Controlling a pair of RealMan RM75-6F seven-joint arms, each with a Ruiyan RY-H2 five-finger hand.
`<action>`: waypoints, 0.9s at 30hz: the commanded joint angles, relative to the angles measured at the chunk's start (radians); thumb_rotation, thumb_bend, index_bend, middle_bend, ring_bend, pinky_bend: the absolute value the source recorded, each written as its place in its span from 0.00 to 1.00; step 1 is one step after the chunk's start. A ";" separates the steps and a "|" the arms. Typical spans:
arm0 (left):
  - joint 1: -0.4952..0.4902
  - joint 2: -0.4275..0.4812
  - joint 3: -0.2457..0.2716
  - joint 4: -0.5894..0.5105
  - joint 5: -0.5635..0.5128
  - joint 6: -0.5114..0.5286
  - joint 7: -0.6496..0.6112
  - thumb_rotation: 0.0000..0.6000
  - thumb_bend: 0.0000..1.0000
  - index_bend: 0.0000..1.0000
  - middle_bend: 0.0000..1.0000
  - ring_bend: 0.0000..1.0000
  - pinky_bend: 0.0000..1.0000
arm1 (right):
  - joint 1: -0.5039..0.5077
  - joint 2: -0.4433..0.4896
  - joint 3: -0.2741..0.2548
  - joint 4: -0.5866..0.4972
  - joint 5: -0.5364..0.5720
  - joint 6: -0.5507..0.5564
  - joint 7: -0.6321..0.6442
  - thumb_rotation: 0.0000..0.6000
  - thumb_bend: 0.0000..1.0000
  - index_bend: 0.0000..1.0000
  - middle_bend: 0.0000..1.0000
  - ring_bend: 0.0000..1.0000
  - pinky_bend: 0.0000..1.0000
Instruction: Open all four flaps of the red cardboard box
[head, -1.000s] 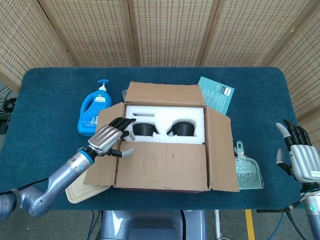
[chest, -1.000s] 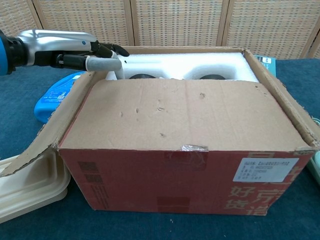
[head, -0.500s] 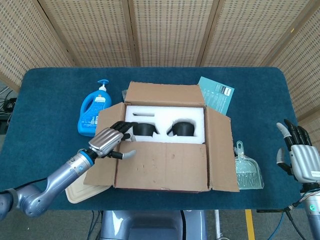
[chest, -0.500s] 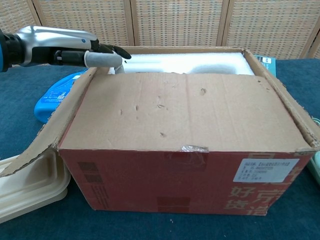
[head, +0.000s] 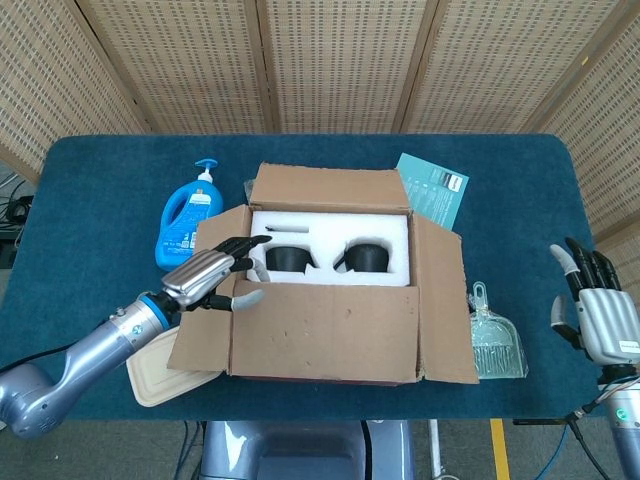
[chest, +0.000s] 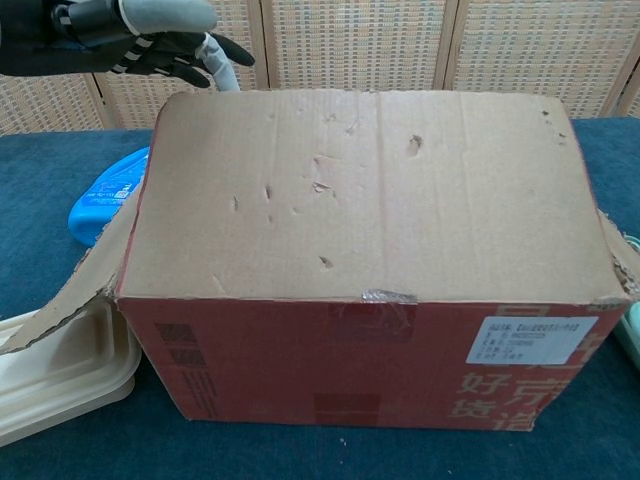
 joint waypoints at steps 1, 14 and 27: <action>0.022 0.065 -0.024 -0.031 0.111 -0.036 -0.158 0.13 0.29 0.38 0.00 0.00 0.00 | 0.001 0.000 0.001 -0.003 0.001 0.000 -0.003 1.00 0.78 0.00 0.00 0.00 0.00; -0.007 0.212 0.039 -0.045 0.523 0.015 -0.671 0.10 0.27 0.38 0.00 0.00 0.00 | 0.002 0.002 0.002 -0.014 -0.003 0.003 -0.015 1.00 0.78 0.00 0.00 0.00 0.00; -0.071 0.307 0.187 0.003 0.819 0.244 -0.940 0.10 0.27 0.38 0.00 0.00 0.00 | -0.001 0.008 0.003 -0.030 -0.009 0.011 -0.027 1.00 0.78 0.00 0.00 0.00 0.00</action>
